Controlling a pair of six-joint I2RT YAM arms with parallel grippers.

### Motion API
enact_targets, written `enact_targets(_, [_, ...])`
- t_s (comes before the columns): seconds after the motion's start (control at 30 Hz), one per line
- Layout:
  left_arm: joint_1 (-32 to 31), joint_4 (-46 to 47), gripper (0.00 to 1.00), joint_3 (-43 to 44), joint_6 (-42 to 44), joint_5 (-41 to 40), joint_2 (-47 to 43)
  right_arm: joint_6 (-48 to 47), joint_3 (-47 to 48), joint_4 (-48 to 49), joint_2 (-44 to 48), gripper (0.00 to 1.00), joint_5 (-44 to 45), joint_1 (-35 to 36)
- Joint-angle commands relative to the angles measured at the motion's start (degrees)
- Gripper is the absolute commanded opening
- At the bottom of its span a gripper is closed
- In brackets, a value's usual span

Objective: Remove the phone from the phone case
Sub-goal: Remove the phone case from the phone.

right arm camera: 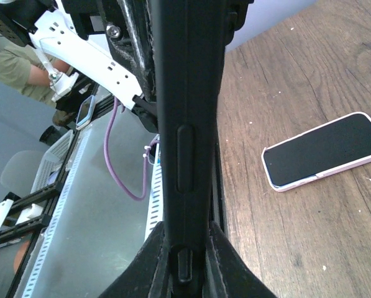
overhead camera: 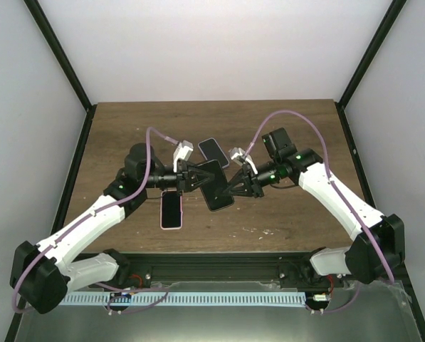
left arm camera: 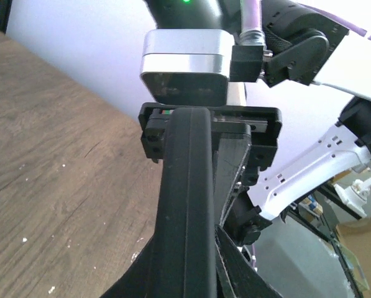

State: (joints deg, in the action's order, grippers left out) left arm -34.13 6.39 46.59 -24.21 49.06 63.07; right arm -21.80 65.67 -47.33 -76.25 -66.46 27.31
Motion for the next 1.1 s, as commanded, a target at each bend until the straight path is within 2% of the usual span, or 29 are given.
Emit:
enact_targets(0.0, [-0.48,5.10,0.11,-0.14,-1.13,4.48,0.20,1.54,0.02,2.86,1.33,0.01,-2.03,-0.98])
enact_targets(0.17, [-0.50,6.00,0.00,-1.02,-2.05,4.93,-0.61,1.92,-0.37,3.57,1.20,0.01,-2.08,-1.25])
enact_targets(0.27, [-0.42,6.30,0.00,-1.16,-2.42,4.92,-1.32,1.65,-0.76,3.65,1.08,0.02,-1.93,-1.29])
enact_targets(0.3, [-0.41,5.09,0.00,-0.73,-1.57,4.88,-1.55,1.23,-0.76,3.46,0.97,0.06,-2.02,-1.31])
enact_targets(0.33, [-0.44,3.25,0.00,0.01,-0.24,4.73,-1.77,0.10,-0.55,3.01,0.88,0.18,-2.07,-1.30])
enact_targets(0.37, [-0.34,0.89,0.00,0.93,1.41,4.53,-1.88,-1.37,-0.25,2.15,0.68,0.36,-1.95,-1.29])
enact_targets(0.4, [-0.28,-1.74,0.00,2.02,3.15,4.51,-1.96,-3.23,0.34,0.87,0.50,0.48,-1.71,-1.29])
enact_targets(0.47, [0.28,-6.41,0.00,4.17,6.25,4.79,-1.70,-7.55,1.47,-2.26,0.22,0.61,-0.40,-1.29])
enact_targets(0.53, [1.07,-10.82,0.00,6.01,9.09,5.73,-1.05,-13.45,2.71,-7.51,0.08,0.66,1.21,-1.22])
enact_targets(0.63, [2.99,-14.28,0.00,7.07,11.40,9.61,0.03,-20.66,3.25,-12.07,0.70,0.68,4.19,-0.88])
enact_targets(0.73, [3.89,-11.60,0.00,5.26,10.77,14.79,-0.32,-23.85,1.93,-12.05,2.35,0.68,8.43,1.06])
enact_targets(0.9, [4.41,-7.13,0.00,1.48,11.69,18.47,-0.33,-23.42,0.90,-8.19,2.86,0.62,19.11,8.26])
enact_targets(1.07, [6.27,-9.58,0.00,1.55,13.31,16.73,0.64,-22.66,3.45,-9.57,-0.51,0.57,22.30,12.27])
